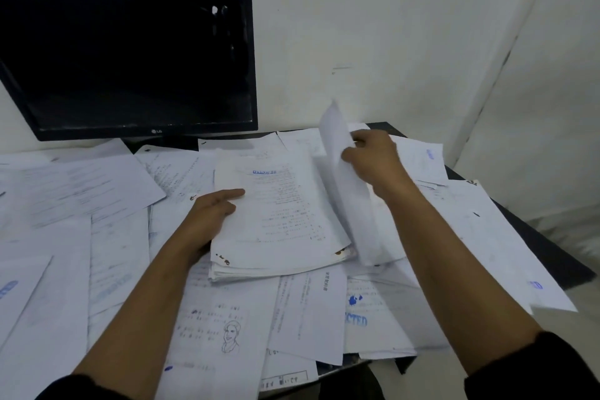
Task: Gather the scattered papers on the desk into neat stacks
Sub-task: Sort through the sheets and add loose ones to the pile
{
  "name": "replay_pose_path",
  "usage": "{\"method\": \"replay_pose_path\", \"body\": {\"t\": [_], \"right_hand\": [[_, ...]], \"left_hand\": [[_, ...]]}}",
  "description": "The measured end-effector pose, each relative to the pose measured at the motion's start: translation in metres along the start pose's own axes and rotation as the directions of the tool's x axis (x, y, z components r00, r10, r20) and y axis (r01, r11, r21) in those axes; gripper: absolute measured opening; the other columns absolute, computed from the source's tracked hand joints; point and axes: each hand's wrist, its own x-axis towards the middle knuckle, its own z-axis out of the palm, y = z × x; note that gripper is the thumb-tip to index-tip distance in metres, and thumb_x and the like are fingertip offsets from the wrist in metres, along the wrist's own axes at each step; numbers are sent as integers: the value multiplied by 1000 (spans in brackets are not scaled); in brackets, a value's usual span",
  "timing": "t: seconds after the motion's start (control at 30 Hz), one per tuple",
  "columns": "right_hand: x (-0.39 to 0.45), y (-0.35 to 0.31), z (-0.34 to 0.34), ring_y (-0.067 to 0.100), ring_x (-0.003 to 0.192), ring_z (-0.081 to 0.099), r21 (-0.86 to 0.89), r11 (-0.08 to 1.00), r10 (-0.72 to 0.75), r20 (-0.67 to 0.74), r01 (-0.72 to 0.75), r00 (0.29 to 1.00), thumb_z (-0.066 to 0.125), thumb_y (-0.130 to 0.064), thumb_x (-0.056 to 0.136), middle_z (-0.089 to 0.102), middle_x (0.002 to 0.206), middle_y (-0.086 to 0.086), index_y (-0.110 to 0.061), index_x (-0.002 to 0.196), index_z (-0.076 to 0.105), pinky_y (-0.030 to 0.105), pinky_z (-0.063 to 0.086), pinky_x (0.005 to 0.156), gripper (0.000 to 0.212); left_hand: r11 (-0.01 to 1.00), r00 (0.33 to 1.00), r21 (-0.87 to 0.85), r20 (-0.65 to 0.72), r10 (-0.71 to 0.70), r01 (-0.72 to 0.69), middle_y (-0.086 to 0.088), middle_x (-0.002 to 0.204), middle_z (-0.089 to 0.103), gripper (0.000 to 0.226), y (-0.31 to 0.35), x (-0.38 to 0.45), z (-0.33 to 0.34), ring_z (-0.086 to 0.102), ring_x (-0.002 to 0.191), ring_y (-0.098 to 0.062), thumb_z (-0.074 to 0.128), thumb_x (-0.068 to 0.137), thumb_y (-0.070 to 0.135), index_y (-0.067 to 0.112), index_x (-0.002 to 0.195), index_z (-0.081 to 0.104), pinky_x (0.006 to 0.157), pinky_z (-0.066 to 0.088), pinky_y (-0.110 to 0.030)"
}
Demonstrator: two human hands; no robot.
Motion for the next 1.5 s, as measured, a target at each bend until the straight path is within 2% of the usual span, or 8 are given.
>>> {"method": "replay_pose_path", "body": {"t": [0.13,0.3,0.43,0.67,0.83,0.93,1.17,1.5], "right_hand": [[-10,-8,20,24,83,72,472,835,89,392,-284,915,62,-23,93,69,108,12,-9,119,60,31,58,70,29],[-8,35,17,23,114,58,-134,975,197,146,-178,969,60,-38,91,61,121,0,-13,127,58,38,47,99,43],[-23,59,6,36,129,38,-632,717,394,19,-294,919,52,-51,91,44,139,14,-10,134,45,42,35,102,60],[-34,54,16,22,86,56,-355,919,263,230,-171,937,47,-53,95,55,93,1,-9,95,60,28,37,70,46],[-37,53,23,22,80,50,-287,951,210,312,-118,927,38,-61,95,50,76,6,-14,68,45,34,36,71,54],[-27,73,11,36,124,39,-535,816,268,19,-217,963,36,-58,96,50,128,14,-13,124,56,46,35,99,57],[-17,108,-6,35,127,37,-562,716,338,-241,-414,910,49,-57,90,44,135,16,-9,128,49,47,31,101,61],[-24,102,1,17,87,61,-15,987,162,30,-161,986,77,-38,79,63,92,-4,-16,97,55,33,49,78,36]], "left_hand": [[992,999,-118,-5,-41,40,10,140,50,50,6,-3,2,54,123,-16,57,95,41,26,142,48,105,44,-37],[985,999,-169,-21,-33,29,18,120,49,49,11,-6,8,43,122,-8,46,99,48,32,145,40,100,39,-30],[992,1000,-120,16,-20,22,13,137,48,53,8,-3,5,44,128,-10,47,97,53,28,143,44,109,36,-35],[993,999,-116,51,-12,17,15,151,39,99,0,1,-6,39,139,-15,61,62,85,40,147,36,114,31,-46],[998,997,-16,57,57,-56,19,129,49,71,1,-4,4,57,97,-1,62,94,29,31,152,22,75,49,-20],[995,994,16,48,95,-96,22,103,50,78,0,-8,6,53,83,6,61,93,5,25,154,17,62,48,-15],[992,988,7,88,125,-126,9,135,54,82,-7,3,-7,63,107,-13,69,87,4,25,153,24,80,57,-28],[989,989,-39,32,147,-146,1,113,72,45,-7,4,-17,71,98,-19,68,86,1,17,127,59,73,59,-32]]}}
